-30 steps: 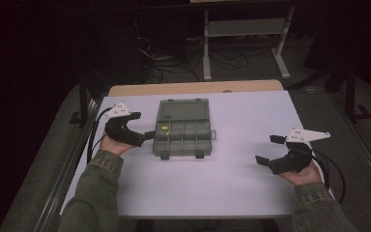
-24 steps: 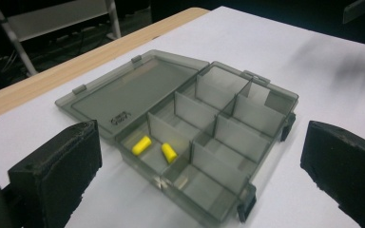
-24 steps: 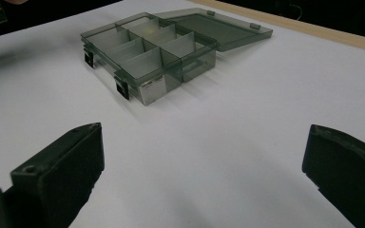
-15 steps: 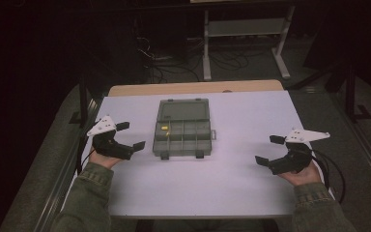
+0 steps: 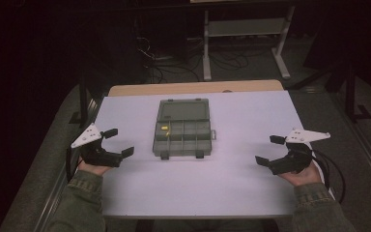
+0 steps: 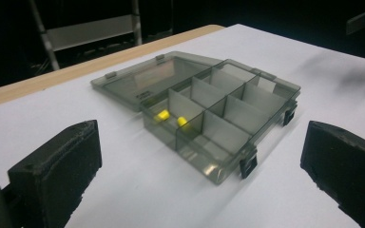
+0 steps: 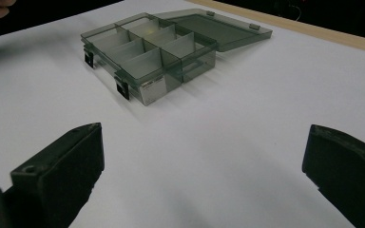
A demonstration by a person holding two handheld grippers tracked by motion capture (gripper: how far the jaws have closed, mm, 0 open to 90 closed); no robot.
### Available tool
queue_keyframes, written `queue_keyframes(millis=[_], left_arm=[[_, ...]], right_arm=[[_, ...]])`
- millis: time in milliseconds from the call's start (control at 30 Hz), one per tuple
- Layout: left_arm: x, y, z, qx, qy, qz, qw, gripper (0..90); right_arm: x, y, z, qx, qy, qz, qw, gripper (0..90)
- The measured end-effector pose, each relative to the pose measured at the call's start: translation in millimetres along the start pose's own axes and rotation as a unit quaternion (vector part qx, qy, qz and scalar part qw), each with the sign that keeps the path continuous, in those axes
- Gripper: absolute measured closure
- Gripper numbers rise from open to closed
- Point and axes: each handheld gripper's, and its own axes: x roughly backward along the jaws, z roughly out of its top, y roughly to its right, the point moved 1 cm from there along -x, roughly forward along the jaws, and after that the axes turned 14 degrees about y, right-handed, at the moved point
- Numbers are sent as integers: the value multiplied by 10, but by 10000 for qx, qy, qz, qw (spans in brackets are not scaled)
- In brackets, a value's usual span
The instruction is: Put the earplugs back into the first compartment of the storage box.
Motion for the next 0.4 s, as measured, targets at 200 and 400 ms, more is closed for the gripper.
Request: queue_keyframes(millis=[200, 400], left_arm=[[151, -33, -95, 83, 86, 155, 9998, 0], [160, -58, -109, 183, 199, 226, 9994, 0]], right_arm=[[-8, -8, -3, 9, -19, 5, 10000, 0], [-10, -6, -4, 4, -23, 6, 10000, 0]])
